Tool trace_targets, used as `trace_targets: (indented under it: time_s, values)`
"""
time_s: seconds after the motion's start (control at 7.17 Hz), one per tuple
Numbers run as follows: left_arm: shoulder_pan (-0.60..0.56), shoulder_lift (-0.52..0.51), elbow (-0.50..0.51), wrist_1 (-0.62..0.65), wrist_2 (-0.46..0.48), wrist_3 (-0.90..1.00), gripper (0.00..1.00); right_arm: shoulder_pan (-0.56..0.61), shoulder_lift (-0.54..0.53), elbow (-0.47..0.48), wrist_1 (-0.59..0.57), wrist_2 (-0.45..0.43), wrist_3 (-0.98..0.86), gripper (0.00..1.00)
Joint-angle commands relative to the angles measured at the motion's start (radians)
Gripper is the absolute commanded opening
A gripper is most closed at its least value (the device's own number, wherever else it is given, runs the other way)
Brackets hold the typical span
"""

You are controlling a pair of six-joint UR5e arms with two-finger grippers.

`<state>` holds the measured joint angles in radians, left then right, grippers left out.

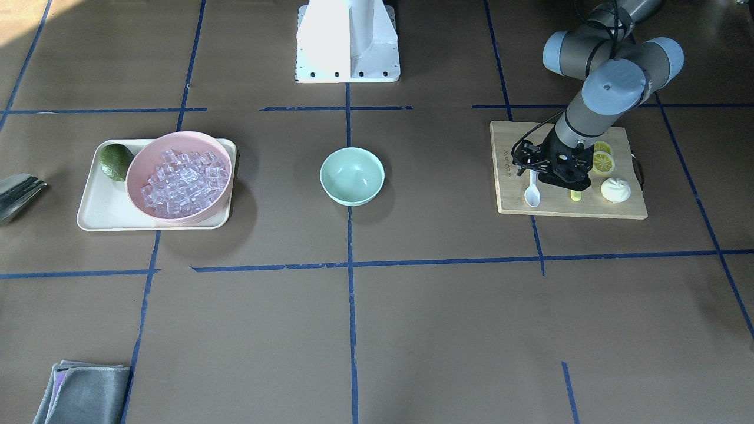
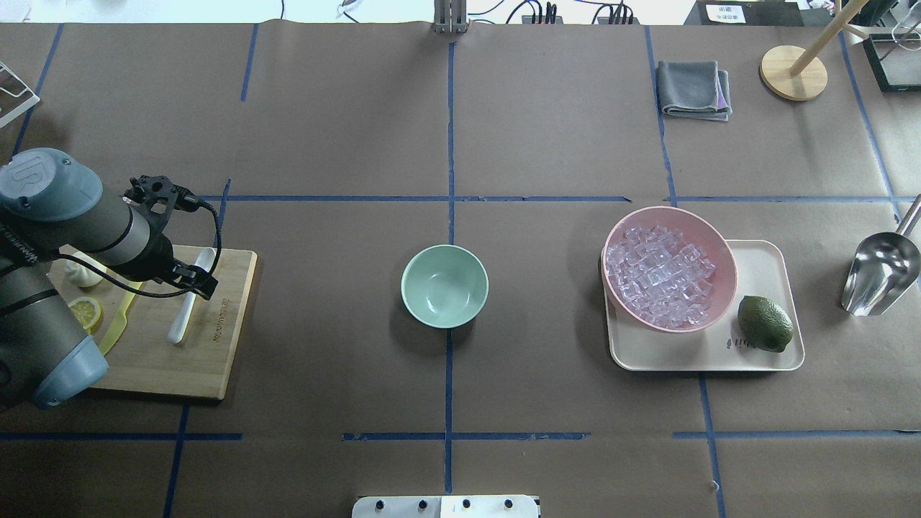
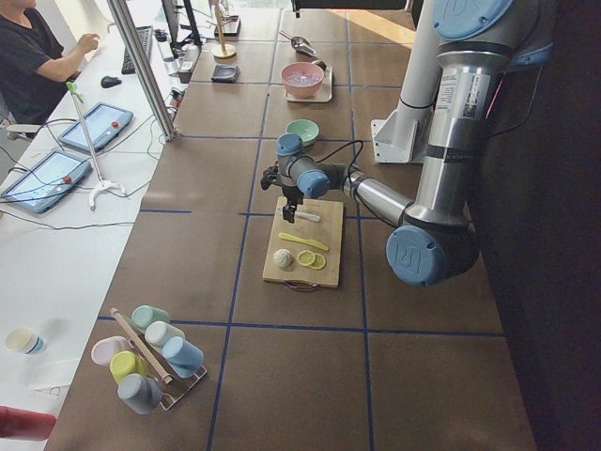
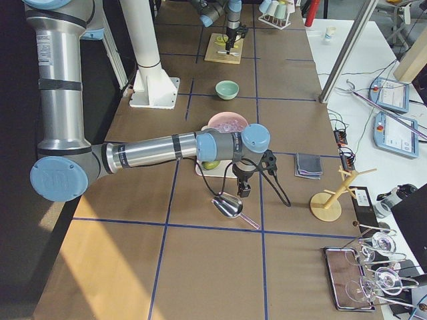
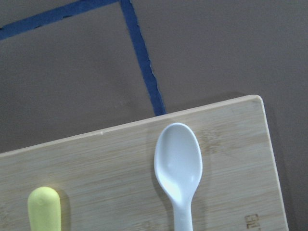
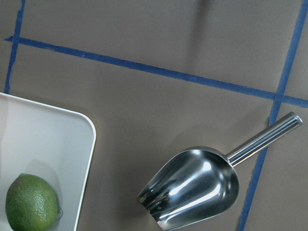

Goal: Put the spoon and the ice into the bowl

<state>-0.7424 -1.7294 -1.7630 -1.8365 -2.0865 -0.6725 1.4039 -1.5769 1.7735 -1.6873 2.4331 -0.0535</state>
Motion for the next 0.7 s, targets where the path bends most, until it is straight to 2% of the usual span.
trace_targets:
  time_s: [0.0,0.14,0.42,0.56]
  values:
    - [0.003,-0.009,0.016,-0.001,0.0,-0.001,0.81,-0.008,0.0,-0.003,0.0,0.0,0.0,1.0]
    - [0.003,-0.009,0.016,-0.001,0.0,-0.001,0.67,-0.008,0.0,-0.003,0.0,0.0,0.0,1.0]
    - [0.003,-0.012,0.016,-0.001,0.0,-0.006,0.45,-0.01,0.0,-0.002,0.0,0.0,0.0,1.0]
    - [0.003,-0.012,0.016,-0.001,-0.001,-0.007,0.29,-0.01,0.0,-0.003,0.0,0.0,0.0,1.0]
